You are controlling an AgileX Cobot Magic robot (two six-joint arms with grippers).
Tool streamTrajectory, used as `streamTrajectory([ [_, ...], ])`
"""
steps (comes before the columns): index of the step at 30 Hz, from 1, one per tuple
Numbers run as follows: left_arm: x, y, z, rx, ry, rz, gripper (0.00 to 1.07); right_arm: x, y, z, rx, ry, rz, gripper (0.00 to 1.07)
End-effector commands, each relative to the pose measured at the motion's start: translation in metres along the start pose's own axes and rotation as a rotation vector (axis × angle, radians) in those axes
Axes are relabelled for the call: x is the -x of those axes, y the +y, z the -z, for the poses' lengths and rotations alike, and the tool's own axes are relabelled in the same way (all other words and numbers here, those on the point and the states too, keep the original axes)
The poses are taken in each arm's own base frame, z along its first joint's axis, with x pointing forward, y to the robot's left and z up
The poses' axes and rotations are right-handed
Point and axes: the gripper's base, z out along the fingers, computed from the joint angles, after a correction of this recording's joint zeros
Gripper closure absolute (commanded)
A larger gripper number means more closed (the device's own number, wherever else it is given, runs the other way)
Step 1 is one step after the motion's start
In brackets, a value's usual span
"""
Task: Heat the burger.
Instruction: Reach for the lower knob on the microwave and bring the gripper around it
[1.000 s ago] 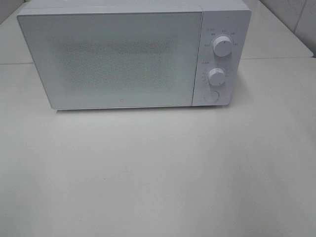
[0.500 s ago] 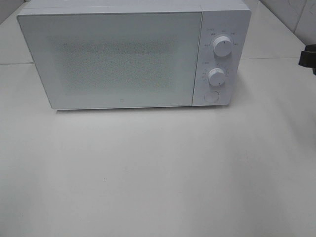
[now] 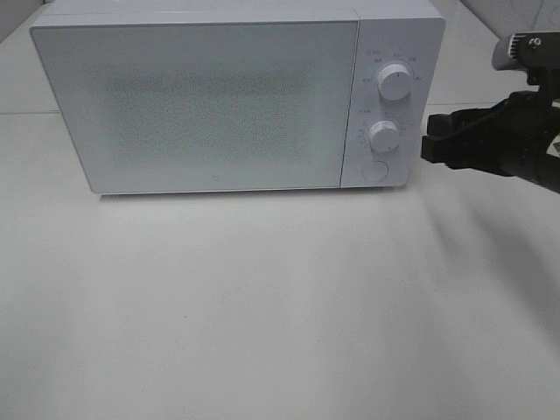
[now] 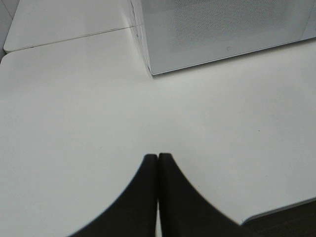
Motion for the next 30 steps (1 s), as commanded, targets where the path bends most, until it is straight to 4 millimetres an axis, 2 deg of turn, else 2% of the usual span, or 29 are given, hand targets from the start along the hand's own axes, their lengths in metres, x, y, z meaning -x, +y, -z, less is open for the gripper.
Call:
streamTrajectory([
  [1,-0.001,-0.001,0.002,0.002,-0.031,0.009,1.06,-0.002,0.009,-0.006,-0.002,-0.036,0.01,0.51],
  [11,-0.001,-0.001,0.002,0.002,-0.031,0.009,1.06,-0.012,0.034,-0.022,-0.031,-0.053,0.054,0.51],
  [23,-0.001,-0.001,0.002,0.002,-0.031,0.009,1.06,-0.015,0.039,-0.059,-0.041,-0.074,0.062,0.51],
  [30,-0.001,-0.001,0.002,0.002,-0.031,0.009,1.06,-0.02,0.04,-0.07,-0.042,-0.085,0.073,0.51],
])
